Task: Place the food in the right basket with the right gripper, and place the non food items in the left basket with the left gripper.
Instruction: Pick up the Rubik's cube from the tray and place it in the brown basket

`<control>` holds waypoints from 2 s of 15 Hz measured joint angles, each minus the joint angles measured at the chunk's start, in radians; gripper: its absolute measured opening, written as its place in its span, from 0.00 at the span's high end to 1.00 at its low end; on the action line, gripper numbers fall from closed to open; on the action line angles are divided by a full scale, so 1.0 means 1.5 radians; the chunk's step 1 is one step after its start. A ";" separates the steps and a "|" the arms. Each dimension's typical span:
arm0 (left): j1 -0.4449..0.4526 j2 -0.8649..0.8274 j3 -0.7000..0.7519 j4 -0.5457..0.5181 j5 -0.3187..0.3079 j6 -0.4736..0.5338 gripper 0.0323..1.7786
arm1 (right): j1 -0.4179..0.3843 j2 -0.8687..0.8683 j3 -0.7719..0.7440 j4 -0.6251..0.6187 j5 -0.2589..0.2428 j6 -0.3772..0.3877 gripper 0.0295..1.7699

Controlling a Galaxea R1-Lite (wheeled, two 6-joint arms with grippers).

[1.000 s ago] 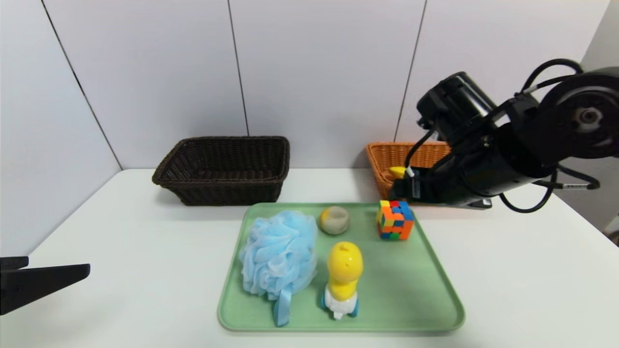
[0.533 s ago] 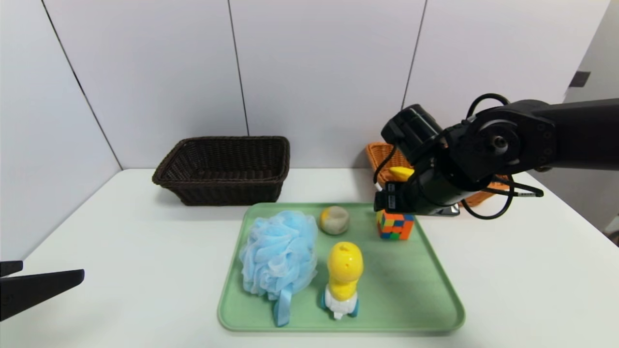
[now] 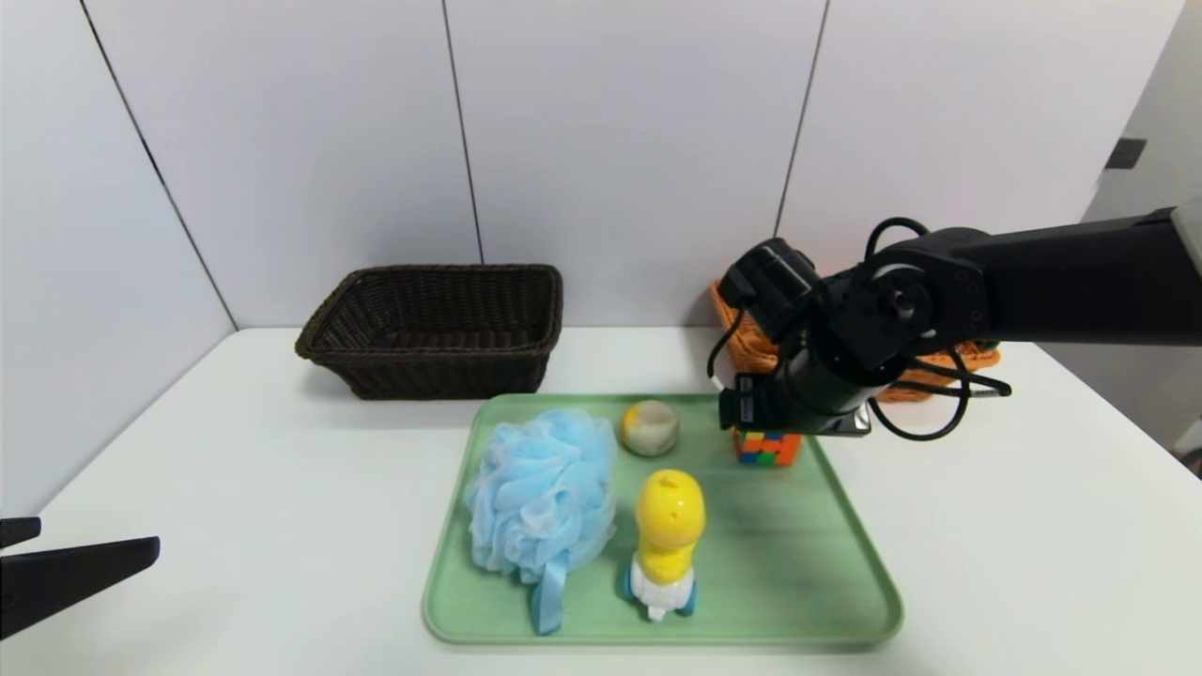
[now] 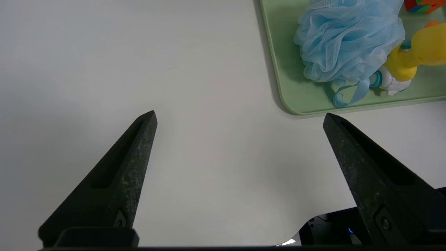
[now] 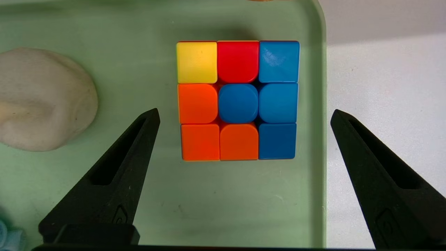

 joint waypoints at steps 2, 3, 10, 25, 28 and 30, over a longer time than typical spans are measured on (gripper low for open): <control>0.000 -0.004 0.003 0.000 0.000 0.000 0.05 | -0.002 0.010 0.000 -0.001 0.000 0.001 0.04; 0.000 -0.006 0.004 0.001 0.000 0.000 0.05 | -0.003 0.014 -0.001 -0.002 -0.005 0.001 0.04; 0.000 -0.018 0.018 0.000 0.001 0.002 0.05 | -0.005 0.037 -0.010 -0.020 -0.008 0.002 0.04; 0.000 -0.021 0.016 0.000 0.002 0.001 0.05 | -0.003 0.029 -0.023 -0.023 0.002 0.005 0.46; 0.000 -0.023 0.014 0.001 0.004 0.001 0.05 | 0.015 -0.011 -0.015 -0.019 0.012 0.006 0.46; 0.001 -0.024 0.013 0.001 0.008 0.001 0.05 | 0.039 -0.055 -0.006 -0.019 0.033 0.006 0.46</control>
